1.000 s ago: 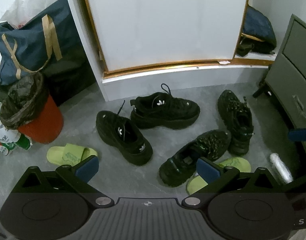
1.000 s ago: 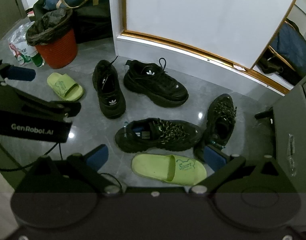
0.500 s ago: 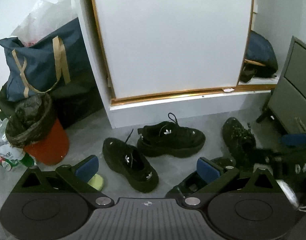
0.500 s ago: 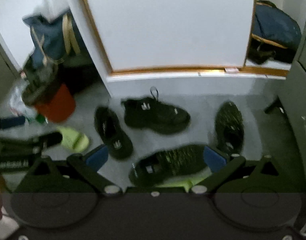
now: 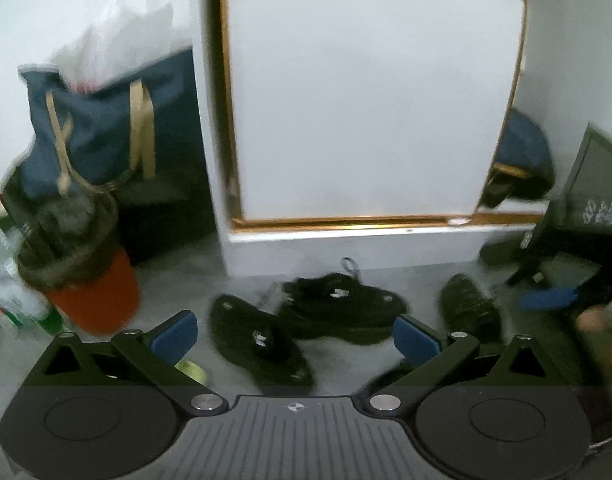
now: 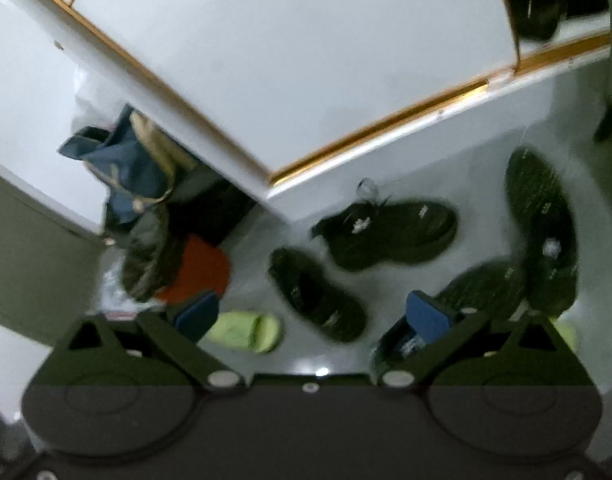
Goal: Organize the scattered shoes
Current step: 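Move the left tool down toward the lime-green slide by the red bin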
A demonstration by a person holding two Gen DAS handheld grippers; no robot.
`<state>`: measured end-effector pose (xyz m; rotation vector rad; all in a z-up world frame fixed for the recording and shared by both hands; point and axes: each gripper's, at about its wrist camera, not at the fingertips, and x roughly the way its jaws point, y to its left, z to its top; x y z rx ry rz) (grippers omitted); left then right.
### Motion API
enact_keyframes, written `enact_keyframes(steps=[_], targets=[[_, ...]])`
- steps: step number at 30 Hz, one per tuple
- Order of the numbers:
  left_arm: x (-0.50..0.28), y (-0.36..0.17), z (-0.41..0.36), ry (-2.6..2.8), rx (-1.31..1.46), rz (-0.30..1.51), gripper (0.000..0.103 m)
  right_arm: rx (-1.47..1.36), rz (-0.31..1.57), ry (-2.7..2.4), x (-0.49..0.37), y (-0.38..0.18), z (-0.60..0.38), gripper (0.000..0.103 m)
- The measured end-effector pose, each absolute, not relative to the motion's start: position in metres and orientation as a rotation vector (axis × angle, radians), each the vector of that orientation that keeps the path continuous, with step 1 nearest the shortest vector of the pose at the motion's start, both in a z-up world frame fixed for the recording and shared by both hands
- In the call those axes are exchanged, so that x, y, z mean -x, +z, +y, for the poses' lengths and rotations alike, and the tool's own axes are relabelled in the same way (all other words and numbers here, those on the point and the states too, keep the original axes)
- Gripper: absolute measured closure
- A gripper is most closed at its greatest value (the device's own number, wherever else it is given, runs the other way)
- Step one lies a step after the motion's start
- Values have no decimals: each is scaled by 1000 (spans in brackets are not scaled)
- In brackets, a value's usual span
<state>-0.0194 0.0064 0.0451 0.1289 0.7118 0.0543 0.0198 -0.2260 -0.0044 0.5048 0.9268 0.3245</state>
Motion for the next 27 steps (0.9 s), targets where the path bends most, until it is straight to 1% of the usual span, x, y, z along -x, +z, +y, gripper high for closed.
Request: enact_keyframes(steps=[2,5,8,11,13,15,18,22,24,25,27], targets=[[18,41,1,68,-187,702,0,-503,896,358,-14,5,-226,0],[0,27,12,76,-137,767,0,-500,849,407,-6,18,-226,0],[-17,2,29,127,-87,875,0,-457,785,441,0,36,-227,0],[-32,-16,46,142,46,981,0,-356,717,444,8,56,-224,0],[-46,-20,56,138,144,976,0,-289,671,445,13,70,-223,0],[-69,-26,66,149,230,968,0,-256,668,442,13,72,-221,0],[-115,-51,78,171,157,977,0,-228,691,432,11,69,-217,0],[-167,-100,92,243,-81,1042,0,-382,720,430,3,59,-237,0],[-180,-131,121,354,-142,1079,1,-476,733,428,-2,53,-250,0],[-185,-145,136,409,-162,1092,1,-523,739,427,-4,51,-256,0],[-182,-154,160,452,-96,1077,1,-616,751,425,-9,45,-268,0]])
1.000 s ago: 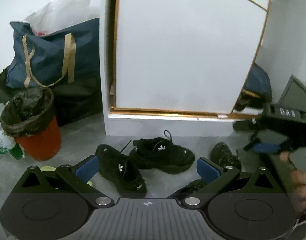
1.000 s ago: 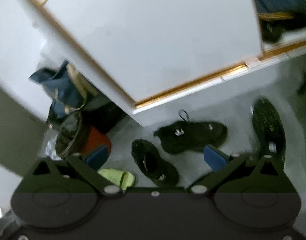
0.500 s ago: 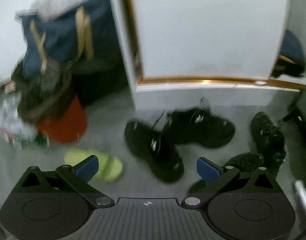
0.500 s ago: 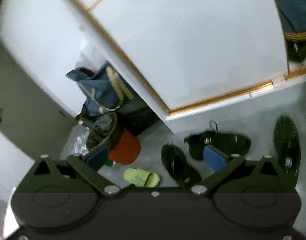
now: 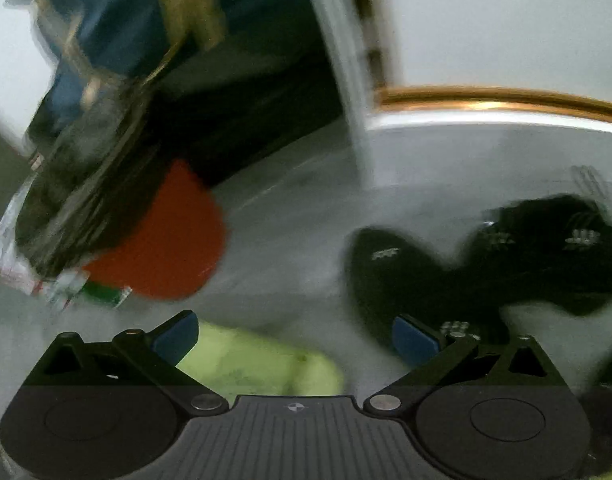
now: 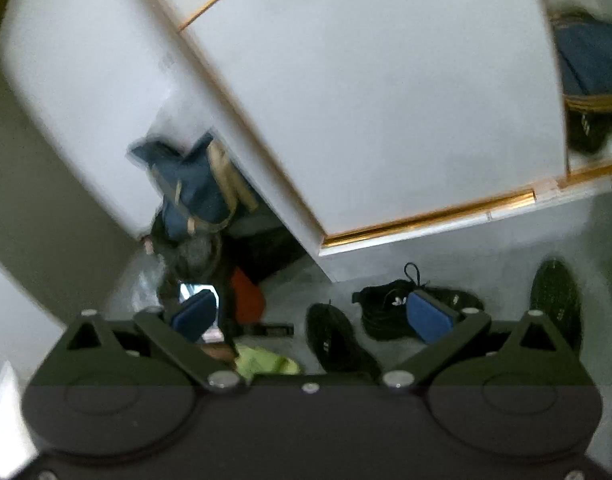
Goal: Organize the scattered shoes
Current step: 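Move the left tool down toward the lime-green slide by the red bin, then close the left tool on the lime-green slide's strap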
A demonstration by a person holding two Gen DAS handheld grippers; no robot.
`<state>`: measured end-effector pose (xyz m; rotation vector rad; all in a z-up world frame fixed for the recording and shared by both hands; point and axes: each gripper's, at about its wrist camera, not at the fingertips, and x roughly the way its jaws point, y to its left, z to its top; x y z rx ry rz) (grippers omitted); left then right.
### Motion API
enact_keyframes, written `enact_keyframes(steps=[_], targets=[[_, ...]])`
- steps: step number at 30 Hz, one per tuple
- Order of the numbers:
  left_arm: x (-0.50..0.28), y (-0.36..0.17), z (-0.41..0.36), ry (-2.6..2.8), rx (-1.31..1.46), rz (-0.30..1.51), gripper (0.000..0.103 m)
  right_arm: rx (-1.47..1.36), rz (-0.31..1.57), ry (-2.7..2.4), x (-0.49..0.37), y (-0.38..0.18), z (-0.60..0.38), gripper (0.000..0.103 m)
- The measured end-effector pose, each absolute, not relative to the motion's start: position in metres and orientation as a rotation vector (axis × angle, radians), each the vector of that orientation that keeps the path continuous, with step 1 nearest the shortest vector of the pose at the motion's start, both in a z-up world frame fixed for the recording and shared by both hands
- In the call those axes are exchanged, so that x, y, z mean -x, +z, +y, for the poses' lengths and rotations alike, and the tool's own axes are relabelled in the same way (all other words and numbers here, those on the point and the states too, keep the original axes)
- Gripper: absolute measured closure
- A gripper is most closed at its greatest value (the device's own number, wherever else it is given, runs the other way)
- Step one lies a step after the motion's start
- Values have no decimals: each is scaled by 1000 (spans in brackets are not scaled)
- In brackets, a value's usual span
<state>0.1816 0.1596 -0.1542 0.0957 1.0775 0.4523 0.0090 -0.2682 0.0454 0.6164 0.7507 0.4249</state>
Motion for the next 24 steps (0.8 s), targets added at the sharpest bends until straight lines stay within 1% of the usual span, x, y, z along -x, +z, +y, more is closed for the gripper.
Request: enact_keyframes(steps=[2,5,7,10,15,18,19,20,21,22,23,24], targets=[[-179,-162,172,450,-65,1080,1,-763,747,384,-14,36,-294,0],[-174,-174,191,447,-18,1083,2,-890,701,253,-13,26,-324,0],[-171,-182,204,445,13,1085,6,-892,717,262,-13,23,-321,0],[-167,-194,223,441,59,1087,9,-894,741,274,-14,18,-316,0],[-160,-214,253,435,132,1089,9,-899,781,295,-16,11,-307,0],[-160,-227,237,408,105,1079,7,-897,762,286,-12,13,-306,0],[-159,-232,232,389,112,1086,10,-895,754,280,-11,14,-307,0],[-158,-238,228,363,128,1117,18,-893,745,273,-10,16,-309,0],[-161,-248,224,331,136,1169,52,-894,741,269,-11,16,-309,0],[-162,-256,217,319,67,1222,86,-899,738,269,-12,15,-309,0],[-163,-262,211,307,-6,1269,98,-906,737,271,-12,14,-309,0],[-162,-262,204,291,-93,1275,103,-915,739,277,-12,14,-308,0]])
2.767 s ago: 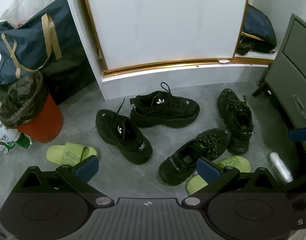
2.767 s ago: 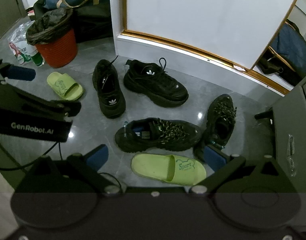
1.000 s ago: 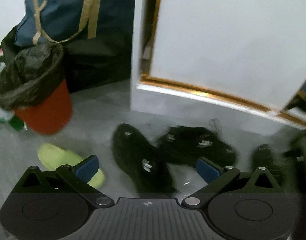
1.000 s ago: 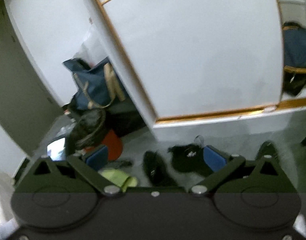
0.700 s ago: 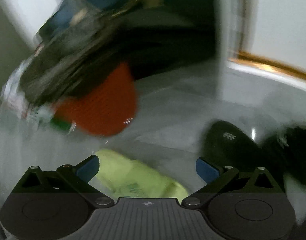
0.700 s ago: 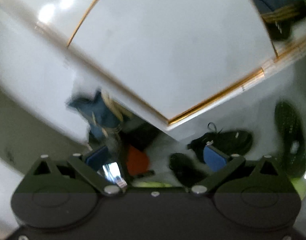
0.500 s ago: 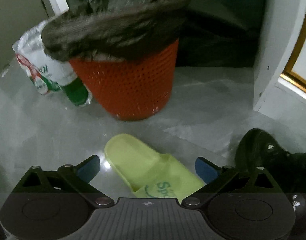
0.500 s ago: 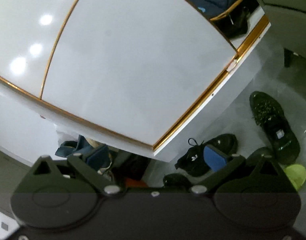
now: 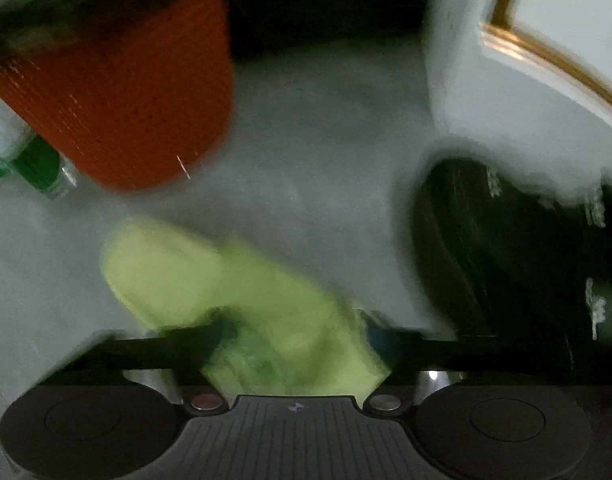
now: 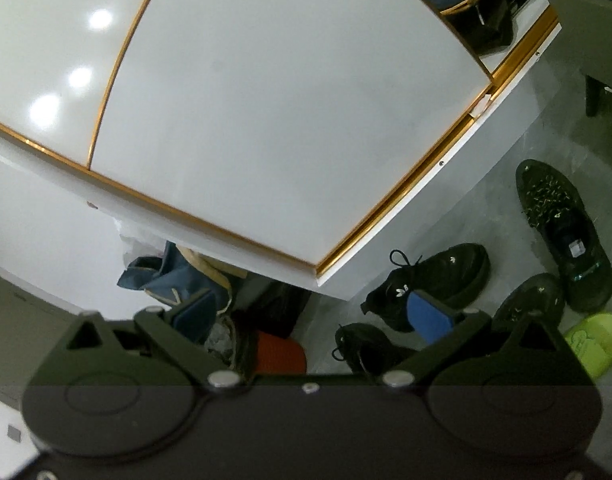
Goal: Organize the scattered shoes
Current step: 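Close the left tool on the lime-green slide's strap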
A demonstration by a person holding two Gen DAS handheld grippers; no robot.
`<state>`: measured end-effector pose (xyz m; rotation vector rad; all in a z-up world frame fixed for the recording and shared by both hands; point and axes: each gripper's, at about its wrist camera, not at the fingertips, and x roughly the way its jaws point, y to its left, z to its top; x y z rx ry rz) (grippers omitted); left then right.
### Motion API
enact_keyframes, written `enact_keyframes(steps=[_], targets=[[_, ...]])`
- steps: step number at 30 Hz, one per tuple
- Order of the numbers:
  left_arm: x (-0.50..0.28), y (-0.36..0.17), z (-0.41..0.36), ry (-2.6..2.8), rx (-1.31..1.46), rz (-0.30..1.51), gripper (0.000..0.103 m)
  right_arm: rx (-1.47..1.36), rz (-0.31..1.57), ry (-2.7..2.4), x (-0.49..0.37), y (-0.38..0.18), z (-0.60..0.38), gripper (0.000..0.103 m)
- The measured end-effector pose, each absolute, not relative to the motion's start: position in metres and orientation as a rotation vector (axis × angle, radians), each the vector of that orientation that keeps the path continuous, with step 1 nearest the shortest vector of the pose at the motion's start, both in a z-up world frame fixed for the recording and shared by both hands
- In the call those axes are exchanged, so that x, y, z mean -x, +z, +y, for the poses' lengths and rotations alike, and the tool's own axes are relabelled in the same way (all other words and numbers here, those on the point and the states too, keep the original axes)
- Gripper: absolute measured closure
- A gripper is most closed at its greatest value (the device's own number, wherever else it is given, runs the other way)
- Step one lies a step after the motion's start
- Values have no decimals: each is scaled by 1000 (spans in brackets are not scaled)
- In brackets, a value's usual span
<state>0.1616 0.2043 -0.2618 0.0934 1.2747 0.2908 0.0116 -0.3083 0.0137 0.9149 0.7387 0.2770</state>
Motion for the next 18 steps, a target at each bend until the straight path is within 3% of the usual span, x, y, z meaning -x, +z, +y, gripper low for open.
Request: enact_keyframes(steps=[5,18], targets=[[-145,-242,196,99,-77,1260,103,-959,745,290,-10,10,-306,0],[-77,-187,148,-394,-335,1489,103,-1041,723,259,-5,10,-310,0]])
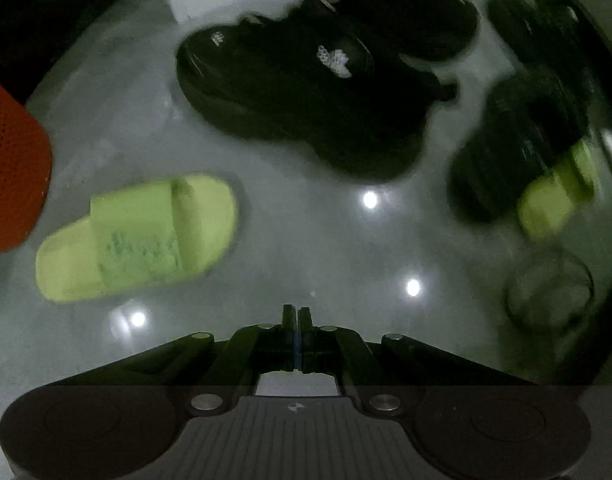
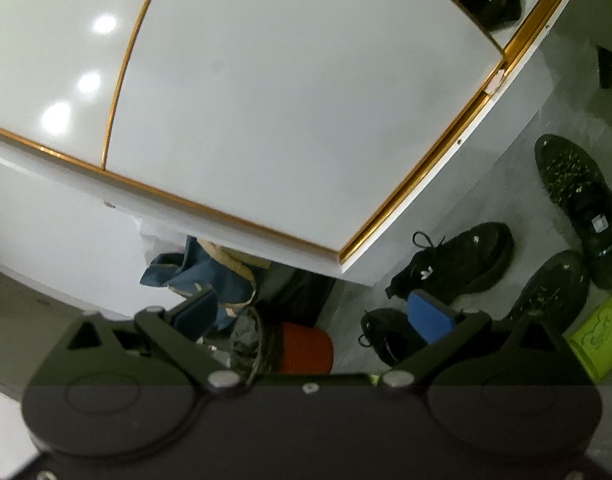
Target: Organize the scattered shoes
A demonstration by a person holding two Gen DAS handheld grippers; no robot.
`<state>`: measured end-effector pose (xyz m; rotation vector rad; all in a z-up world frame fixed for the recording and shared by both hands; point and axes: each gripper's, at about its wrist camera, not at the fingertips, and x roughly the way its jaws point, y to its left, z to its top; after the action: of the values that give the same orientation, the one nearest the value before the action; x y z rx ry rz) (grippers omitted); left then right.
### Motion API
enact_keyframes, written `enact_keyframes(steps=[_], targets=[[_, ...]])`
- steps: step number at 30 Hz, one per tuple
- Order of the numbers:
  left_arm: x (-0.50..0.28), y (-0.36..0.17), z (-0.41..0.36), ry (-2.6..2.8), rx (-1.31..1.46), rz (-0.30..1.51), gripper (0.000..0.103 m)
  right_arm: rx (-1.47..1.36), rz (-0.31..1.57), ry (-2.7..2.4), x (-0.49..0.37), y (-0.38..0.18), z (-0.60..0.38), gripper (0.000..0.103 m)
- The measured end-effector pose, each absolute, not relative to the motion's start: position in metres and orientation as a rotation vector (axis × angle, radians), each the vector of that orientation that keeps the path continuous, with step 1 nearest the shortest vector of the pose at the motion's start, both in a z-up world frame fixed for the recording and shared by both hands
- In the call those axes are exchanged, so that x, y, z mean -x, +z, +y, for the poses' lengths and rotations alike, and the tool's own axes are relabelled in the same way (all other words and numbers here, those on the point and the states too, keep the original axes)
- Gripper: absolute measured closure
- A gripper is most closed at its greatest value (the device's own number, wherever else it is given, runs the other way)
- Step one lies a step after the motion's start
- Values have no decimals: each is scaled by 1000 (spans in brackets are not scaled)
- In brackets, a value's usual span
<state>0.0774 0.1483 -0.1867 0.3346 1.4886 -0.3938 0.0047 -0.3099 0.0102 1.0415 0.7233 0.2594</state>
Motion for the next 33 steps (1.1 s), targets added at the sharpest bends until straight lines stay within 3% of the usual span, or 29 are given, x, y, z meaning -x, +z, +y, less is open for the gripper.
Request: enact_keyframes(steps=[9,11,13,14,18,23,33], targets=[[-70,-198,148,-425,-434,1509,100,-1098,707,238,-1,10,-313,0],[-83,-180,158,-379,-341,1418,84,-1111,704,233,0,10,-313,0],[-95,-174,172,-294,-298,1346,42,-1103,699,231,-13,-2,-333,0],[-105,-176,180,-205,-292,1308,40,-1105,702,235,-13,-3,-332,0],[-131,-190,206,50,-183,1202,40,-1116,707,240,-12,-5,-333,0],[-146,-205,207,134,-268,1181,41,-1103,658,218,-4,5,-339,0],[-148,-222,259,176,-139,1136,39,-1034,715,266,0,9,-309,0]])
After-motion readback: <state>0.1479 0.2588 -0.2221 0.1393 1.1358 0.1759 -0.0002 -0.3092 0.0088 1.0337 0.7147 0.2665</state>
